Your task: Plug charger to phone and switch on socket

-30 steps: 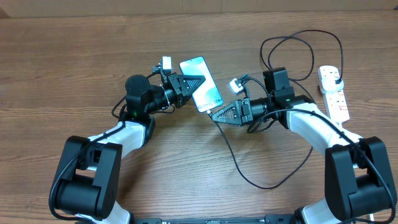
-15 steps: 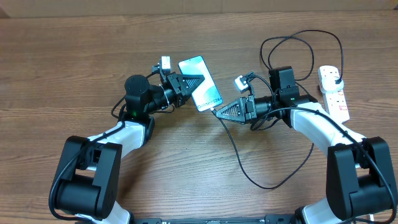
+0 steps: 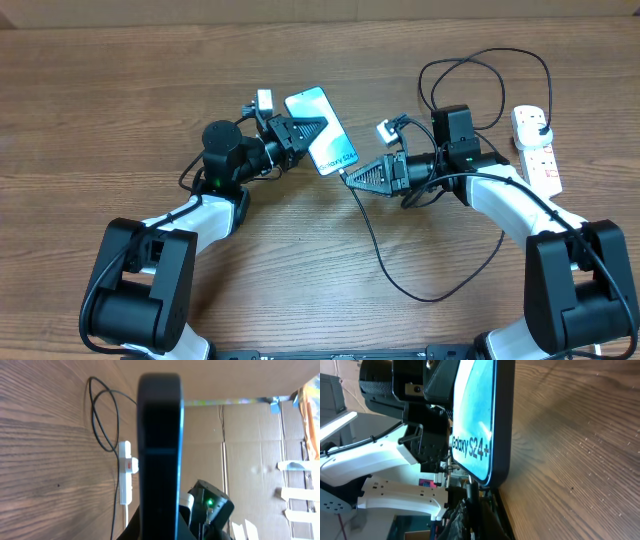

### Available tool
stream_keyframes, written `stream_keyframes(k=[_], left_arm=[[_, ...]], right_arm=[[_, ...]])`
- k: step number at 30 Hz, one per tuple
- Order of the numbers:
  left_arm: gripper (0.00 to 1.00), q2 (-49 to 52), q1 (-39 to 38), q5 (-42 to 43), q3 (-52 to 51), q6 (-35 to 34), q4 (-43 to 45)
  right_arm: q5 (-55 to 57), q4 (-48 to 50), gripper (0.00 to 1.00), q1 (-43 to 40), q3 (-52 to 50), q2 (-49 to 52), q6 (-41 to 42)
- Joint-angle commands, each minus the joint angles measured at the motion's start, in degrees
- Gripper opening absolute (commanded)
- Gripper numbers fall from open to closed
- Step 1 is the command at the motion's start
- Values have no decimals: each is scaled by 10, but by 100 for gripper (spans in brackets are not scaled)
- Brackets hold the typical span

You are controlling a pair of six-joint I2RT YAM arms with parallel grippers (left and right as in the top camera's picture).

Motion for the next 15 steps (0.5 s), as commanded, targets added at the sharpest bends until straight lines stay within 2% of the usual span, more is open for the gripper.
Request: stream_keyframes(k=[1, 10, 15], left_arm=[[5, -9, -12, 26, 11, 13, 9], [4, -9, -12, 27, 11, 24, 9], [5, -9, -12, 25, 11, 24, 9]], right_arm=[[26, 13, 4, 3, 1, -10, 24], [12, 15, 4, 3, 1, -10, 28], [-2, 43, 4, 3, 1, -10, 58]])
